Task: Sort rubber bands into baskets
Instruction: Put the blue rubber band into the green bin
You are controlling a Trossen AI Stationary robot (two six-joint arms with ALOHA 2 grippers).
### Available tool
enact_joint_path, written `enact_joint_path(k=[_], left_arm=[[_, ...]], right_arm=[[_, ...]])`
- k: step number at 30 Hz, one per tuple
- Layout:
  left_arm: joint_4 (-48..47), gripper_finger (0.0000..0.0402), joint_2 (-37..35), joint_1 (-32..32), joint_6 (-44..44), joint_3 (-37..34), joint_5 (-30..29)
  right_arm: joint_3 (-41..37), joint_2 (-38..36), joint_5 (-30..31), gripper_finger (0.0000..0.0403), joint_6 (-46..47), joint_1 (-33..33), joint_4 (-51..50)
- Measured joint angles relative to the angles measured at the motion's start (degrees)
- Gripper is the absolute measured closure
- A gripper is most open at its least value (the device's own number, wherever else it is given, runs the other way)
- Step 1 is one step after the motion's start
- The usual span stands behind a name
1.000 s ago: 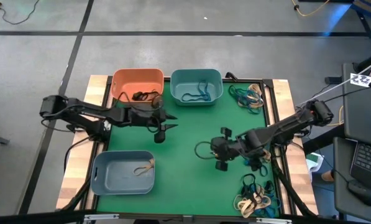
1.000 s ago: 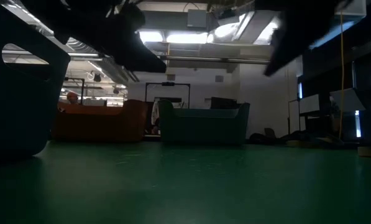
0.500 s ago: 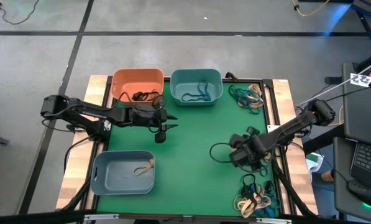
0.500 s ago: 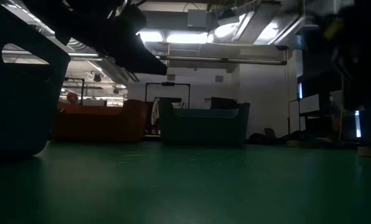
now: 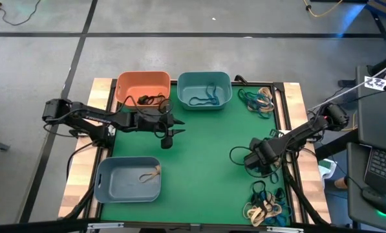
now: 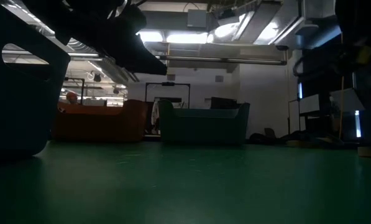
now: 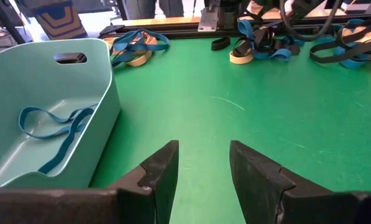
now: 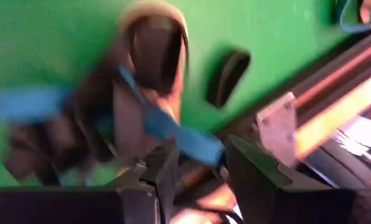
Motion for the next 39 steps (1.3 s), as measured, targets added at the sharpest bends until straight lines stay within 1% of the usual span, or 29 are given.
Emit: enact_joint_path(k=[4,8,13,18,22,25,27,29,33,34,39], left_arm=[[0.0,0.0261,0.0,0.0,0.0,0.0,0.0],[0.0,0.0261,0.0,0.0,0.0,0.0,0.0],[-0.1,0.0261,0.0,0.0,0.4,0.0,0.0],[-0.1,0.0261,0.0,0.0,0.5,0.0,0.0],[-0.1,0.0261,0.0,0.0,0.5,0.0,0.0],[-0.1,0.0261,0.0,0.0,0.9,0.0,0.0],[-0.1,0.0261,0.0,0.0,1.4,0.0,0.0],[-0.1,0.0261,0.0,0.0,1.5,0.0,0.0],[-0.1,0.0261,0.0,0.0,1.5,0.0,0.0],[-0.1,0.0261,0.0,0.0,1.6,0.0,0.0],[-0.1,0.0260,0.0,0.0,2.4,0.0,0.0]], right_arm=[[0.0,0.0,-1.8,0.0265,-6.8,0.0,0.4],[-0.4,0.0,-1.8,0.0265,-11.8,0.0,1.8],[-3.9,0.1,-3.4,0.0265,-13.1,0.1,2.5],[-7.5,0.1,-2.3,0.0265,-11.9,0.1,5.2],[-7.8,0.1,-1.5,0.0268,-12.2,0.1,7.7],[-7.8,0.1,-0.4,0.0283,-12.2,0.1,7.5],[-7.8,0.1,-0.4,0.0301,-12.2,0.0,7.5],[-7.8,0.1,-0.4,0.0325,-12.2,0.0,7.4],[-7.8,0.1,-0.8,0.0385,-12.2,0.0,7.4],[-7.8,0.1,-0.7,0.0394,-11.9,0.0,7.4],[-7.4,0.1,0.1,0.0388,-8.5,0.0,6.3]])
